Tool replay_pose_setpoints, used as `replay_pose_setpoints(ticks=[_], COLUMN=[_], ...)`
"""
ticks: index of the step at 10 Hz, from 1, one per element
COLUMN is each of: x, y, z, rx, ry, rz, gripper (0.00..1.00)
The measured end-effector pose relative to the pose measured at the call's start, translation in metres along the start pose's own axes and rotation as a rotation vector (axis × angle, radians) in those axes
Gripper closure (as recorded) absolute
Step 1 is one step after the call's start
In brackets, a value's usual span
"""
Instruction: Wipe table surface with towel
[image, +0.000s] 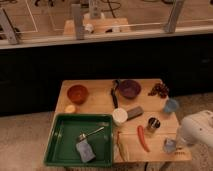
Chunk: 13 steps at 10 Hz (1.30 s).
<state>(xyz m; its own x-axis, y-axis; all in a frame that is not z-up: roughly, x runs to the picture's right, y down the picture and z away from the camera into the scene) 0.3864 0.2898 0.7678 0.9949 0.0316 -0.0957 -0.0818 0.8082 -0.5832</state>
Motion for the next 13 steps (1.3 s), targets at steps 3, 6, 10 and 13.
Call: replay_pose_setpoints(ticks=[3, 6, 10, 13], x=[-0.038, -0.060, -0.051, -0.039], y=[-0.016, -0.015, 0.021, 0.034], z=[0.000, -0.005, -0.008, -0.002], rx=[0.025, 0.037, 0.014, -0.015], ry=[-0.028, -0.063, -0.054, -0.029], rz=[-0.034, -0.077, -0.100, -0.103], gripper=[0.96, 0.96, 0.96, 0.96])
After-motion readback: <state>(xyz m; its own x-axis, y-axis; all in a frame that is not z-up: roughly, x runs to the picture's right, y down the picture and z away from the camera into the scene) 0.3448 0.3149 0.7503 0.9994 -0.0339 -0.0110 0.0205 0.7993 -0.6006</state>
